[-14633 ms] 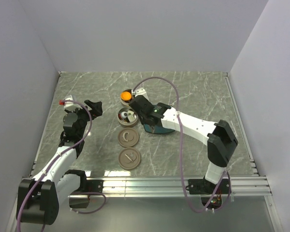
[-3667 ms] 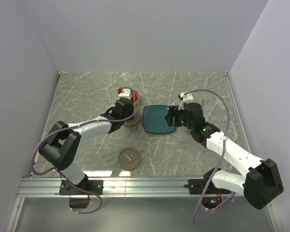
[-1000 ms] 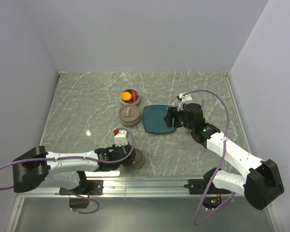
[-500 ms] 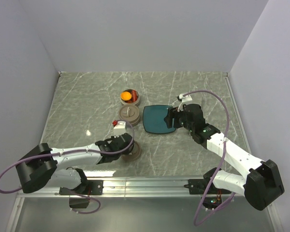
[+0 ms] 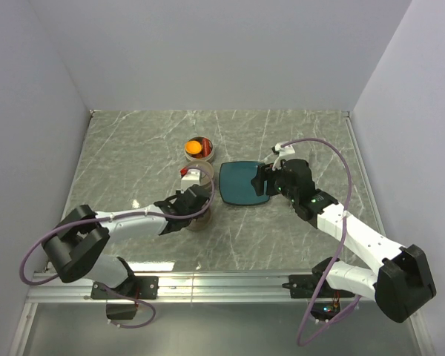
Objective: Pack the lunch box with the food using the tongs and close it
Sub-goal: Pick up the lid of the lunch box with the left arm
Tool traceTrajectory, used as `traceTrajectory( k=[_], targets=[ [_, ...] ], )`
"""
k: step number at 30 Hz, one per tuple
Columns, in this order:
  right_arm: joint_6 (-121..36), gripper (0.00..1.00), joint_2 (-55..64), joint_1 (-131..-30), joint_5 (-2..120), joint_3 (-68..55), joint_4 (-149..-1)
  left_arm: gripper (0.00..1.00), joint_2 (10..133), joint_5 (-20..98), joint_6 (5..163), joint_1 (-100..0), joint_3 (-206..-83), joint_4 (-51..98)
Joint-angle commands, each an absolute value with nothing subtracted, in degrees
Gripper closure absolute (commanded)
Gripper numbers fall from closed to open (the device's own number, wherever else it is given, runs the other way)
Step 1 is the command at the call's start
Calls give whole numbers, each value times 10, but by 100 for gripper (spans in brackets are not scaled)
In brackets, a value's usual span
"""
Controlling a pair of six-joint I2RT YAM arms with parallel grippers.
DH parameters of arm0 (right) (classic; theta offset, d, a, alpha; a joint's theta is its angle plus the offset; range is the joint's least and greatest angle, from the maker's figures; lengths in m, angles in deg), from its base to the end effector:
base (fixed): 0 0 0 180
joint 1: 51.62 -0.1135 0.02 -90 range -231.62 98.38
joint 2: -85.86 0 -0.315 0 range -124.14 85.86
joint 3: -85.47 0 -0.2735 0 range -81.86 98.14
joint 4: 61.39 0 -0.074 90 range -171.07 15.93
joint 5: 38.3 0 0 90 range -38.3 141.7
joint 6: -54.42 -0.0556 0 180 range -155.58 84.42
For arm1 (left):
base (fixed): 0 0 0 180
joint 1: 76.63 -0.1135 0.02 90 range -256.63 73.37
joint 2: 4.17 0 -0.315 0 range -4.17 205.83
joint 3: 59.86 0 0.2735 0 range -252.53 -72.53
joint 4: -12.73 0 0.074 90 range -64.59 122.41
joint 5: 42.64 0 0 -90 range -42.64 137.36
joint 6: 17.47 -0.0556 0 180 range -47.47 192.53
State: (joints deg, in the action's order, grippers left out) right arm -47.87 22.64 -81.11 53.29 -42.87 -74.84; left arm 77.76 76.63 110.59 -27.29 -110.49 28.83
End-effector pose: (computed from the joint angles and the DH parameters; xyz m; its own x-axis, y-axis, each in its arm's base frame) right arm 0.2286 0.1310 0.2851 -0.4690 -0.0208 -0.8830 -0.4239 0.8824 0.2044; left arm 0.2111 -0.2041 0.1931 -0.6527 -0.0655 -0.7548 0.0556 0.9894 -0.1339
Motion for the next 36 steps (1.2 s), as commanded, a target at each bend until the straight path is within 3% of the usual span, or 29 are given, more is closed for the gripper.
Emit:
traceTrajectory(
  k=[1, 9, 13, 28, 32, 36],
  targets=[
    [-473, 28, 221, -815, 535, -426, -727, 89, 791, 758, 1077, -277, -1128, 282],
    [-473, 28, 222, -815, 534, -427, -728, 62, 772, 757, 1093, -276, -1118, 299],
    [-473, 28, 221, -814, 533, -426, -728, 55, 745, 753, 1098, -276, -1109, 303],
    [-473, 28, 221, -815, 534, -427, -728, 64, 755, 727, 1123, -271, -1101, 331],
    [-473, 28, 221, -815, 533, -426, -728, 71, 764, 728, 1128, -266, -1106, 340],
    [-473, 28, 221, -815, 534, -426, -728, 84, 783, 731, 1129, -264, -1111, 344]
  ],
)
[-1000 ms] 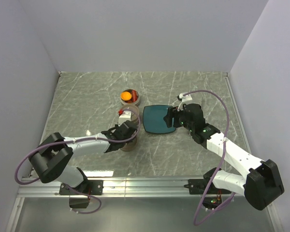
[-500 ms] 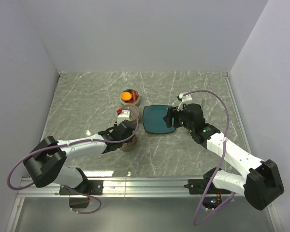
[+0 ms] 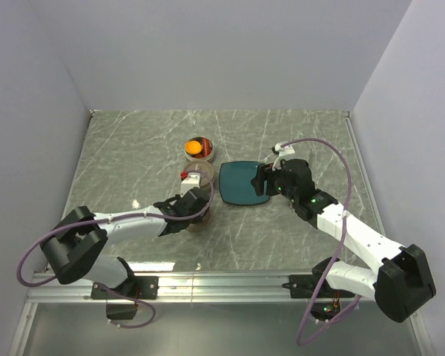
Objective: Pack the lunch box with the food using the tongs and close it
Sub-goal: Pick up the lid of the lunch box with the left arm, then put the lid back on the lunch box
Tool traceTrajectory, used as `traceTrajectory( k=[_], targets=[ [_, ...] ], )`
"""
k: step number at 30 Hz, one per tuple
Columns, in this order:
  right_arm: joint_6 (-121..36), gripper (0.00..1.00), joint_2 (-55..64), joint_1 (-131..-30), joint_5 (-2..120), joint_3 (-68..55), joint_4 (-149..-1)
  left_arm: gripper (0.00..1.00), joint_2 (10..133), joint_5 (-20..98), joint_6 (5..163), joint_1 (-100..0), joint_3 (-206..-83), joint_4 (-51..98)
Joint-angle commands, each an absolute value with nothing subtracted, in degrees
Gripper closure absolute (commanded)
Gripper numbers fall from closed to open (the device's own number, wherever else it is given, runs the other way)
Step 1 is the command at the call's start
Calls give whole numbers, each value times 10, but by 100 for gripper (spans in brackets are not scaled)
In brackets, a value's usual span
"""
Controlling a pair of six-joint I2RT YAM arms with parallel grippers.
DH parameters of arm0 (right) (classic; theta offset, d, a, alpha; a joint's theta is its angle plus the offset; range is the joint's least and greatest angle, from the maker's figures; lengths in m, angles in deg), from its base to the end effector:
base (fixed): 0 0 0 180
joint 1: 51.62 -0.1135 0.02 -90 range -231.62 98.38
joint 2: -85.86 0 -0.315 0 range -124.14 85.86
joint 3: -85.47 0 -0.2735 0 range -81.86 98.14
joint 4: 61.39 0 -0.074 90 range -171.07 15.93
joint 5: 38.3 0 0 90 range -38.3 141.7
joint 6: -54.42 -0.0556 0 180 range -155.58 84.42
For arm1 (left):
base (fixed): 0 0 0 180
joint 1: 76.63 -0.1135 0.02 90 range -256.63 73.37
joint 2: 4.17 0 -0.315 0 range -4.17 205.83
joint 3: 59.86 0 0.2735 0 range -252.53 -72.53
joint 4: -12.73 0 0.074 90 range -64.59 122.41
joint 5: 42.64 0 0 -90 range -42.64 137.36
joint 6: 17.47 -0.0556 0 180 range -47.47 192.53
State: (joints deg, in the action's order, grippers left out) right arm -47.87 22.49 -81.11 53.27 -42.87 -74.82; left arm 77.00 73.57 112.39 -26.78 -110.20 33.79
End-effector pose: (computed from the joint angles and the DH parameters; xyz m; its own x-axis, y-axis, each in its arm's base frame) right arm 0.2290 0.1312 0.2845 -0.4707 -0.0217 -0.8820 -0.4232 0.8828 0.2041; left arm 0.2012 -0.2004 0.1871 -0.7163 -0.0426 -0.6965 0.0663 0.9894 -0.1288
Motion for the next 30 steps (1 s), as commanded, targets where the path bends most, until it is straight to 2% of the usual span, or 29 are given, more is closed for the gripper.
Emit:
traceTrajectory(
  k=[1, 5, 18, 23, 30],
  targets=[
    [-473, 28, 221, -815, 534, -426, -729, 88, 786, 736, 1130, -264, -1116, 350],
    [-473, 28, 222, -816, 533, -427, -728, 100, 781, 757, 1139, -254, -1122, 360],
    [-472, 28, 213, -815, 536, -422, -727, 100, 642, 819, 1109, -245, -1207, 429],
    [-473, 28, 221, -816, 529, -426, -726, 100, 676, 812, 1053, -283, -1267, 396],
    [-476, 28, 238, -815, 518, -434, -721, 100, 775, 758, 953, -374, -1430, 368]
  ],
)
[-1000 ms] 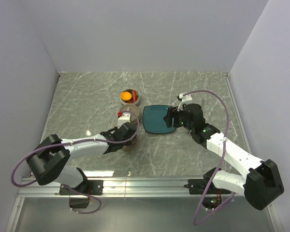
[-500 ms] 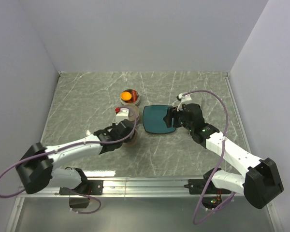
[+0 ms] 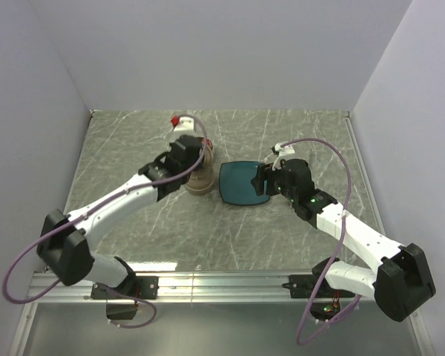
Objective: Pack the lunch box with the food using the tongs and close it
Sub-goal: Put the lid back on the lunch box
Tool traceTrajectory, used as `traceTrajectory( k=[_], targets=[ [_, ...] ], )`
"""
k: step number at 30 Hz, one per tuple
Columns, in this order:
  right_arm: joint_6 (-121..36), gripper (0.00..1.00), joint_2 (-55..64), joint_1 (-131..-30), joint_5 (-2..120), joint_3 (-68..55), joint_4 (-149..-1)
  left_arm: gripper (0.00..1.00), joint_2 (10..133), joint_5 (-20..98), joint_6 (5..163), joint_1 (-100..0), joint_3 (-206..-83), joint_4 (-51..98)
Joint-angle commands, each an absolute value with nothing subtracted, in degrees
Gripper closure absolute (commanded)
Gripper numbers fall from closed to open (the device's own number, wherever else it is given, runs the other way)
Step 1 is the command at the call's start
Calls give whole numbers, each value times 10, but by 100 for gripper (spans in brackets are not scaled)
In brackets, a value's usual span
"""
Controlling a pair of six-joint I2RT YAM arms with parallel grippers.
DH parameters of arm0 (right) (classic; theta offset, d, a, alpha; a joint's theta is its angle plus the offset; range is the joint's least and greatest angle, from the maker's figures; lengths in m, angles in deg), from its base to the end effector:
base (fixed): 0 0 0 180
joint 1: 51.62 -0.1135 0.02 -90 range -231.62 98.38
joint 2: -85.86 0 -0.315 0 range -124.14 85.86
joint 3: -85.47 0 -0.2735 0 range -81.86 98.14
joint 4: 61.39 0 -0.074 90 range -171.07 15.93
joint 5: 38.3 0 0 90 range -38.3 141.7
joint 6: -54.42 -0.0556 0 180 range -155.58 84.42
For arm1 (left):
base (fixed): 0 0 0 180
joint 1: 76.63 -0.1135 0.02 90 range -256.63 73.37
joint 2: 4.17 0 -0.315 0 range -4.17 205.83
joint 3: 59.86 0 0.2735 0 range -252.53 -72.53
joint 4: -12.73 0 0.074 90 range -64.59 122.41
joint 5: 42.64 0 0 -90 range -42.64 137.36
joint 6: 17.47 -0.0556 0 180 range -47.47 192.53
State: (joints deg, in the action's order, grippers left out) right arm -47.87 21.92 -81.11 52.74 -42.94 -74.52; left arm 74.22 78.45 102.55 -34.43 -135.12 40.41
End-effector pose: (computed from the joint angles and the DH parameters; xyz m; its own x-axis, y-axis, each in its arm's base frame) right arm 0.2308 0.1317 0.2822 -0.4737 -0.0234 -0.8804 -0.4151 0.8876 0.1998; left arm 0.2668 -0.2032 0.3448 -0.4519 -0.1685 -0.8760 0.0238 0.9794 -0.2007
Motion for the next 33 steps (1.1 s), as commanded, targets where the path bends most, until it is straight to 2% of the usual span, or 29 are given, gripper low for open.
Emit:
traceTrajectory(
  k=[1, 6, 11, 33],
  targets=[
    [-476, 28, 238, -816, 518, -434, -722, 100, 790, 750, 944, -385, -1451, 368],
    [-477, 28, 232, -815, 503, -433, -725, 100, 930, 692, 906, -450, -1621, 438],
    [-478, 28, 223, -815, 497, -430, -727, 100, 1037, 634, 897, -498, -1707, 482],
    [-476, 28, 185, -816, 494, -413, -732, 100, 1125, 552, 905, -540, -1685, 449]
  ],
)
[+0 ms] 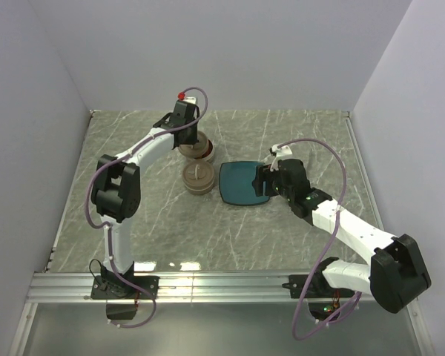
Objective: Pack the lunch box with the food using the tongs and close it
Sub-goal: Put the lid back on the lunch box
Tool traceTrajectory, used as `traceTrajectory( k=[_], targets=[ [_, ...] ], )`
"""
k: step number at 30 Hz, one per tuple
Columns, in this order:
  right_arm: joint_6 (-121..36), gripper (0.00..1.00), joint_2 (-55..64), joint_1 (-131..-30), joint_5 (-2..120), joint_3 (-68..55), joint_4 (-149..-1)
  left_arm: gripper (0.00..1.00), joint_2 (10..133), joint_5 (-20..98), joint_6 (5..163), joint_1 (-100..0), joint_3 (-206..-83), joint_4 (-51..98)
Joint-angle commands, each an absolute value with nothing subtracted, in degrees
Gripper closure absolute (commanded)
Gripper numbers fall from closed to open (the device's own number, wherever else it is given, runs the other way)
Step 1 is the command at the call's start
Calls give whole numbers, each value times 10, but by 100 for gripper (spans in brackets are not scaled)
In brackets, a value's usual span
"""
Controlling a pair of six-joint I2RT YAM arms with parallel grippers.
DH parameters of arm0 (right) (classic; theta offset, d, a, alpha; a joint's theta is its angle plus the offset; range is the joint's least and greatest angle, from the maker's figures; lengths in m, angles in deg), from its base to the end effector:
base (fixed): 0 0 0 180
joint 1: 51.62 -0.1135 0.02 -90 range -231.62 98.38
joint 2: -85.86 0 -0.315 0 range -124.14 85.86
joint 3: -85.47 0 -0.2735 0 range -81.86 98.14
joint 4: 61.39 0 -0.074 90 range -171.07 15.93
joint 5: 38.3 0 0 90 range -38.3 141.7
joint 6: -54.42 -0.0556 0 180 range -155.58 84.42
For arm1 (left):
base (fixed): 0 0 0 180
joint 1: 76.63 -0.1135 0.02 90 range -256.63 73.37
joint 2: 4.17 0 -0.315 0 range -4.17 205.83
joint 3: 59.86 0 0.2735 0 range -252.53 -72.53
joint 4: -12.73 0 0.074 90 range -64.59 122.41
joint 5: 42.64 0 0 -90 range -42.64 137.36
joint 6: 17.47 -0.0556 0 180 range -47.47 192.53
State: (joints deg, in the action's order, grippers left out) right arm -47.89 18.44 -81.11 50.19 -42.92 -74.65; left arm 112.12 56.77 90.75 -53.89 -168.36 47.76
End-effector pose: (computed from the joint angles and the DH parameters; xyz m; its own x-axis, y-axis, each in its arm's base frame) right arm 0.2405 0.1343 0.2669 -0.5138 -0.0458 -0.8567 -0.3710 0.9122 0.1738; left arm 0.4877 -0.1946 0.2713 -0.6801 -0.0494 -0.7315 0.0612 0.9904 -0.1238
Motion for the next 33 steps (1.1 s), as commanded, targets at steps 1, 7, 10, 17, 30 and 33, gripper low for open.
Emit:
traceTrajectory(
  k=[1, 7, 10, 17, 30, 33],
  targets=[
    [-476, 28, 186, -816, 494, -413, -731, 100, 1126, 553, 905, -540, -1683, 445],
    [-476, 28, 188, -816, 495, -414, -731, 99, 1138, 548, 904, -539, -1687, 436],
    [-475, 28, 185, -816, 497, -413, -732, 100, 1140, 546, 903, -538, -1690, 440],
    [-474, 28, 185, -816, 497, -413, -731, 100, 1152, 548, 901, -526, -1698, 437],
    [-474, 28, 185, -817, 497, -413, -732, 100, 1171, 562, 893, -504, -1722, 448],
    [-474, 28, 185, -817, 497, -413, -732, 100, 1177, 563, 891, -503, -1725, 453]
  ],
)
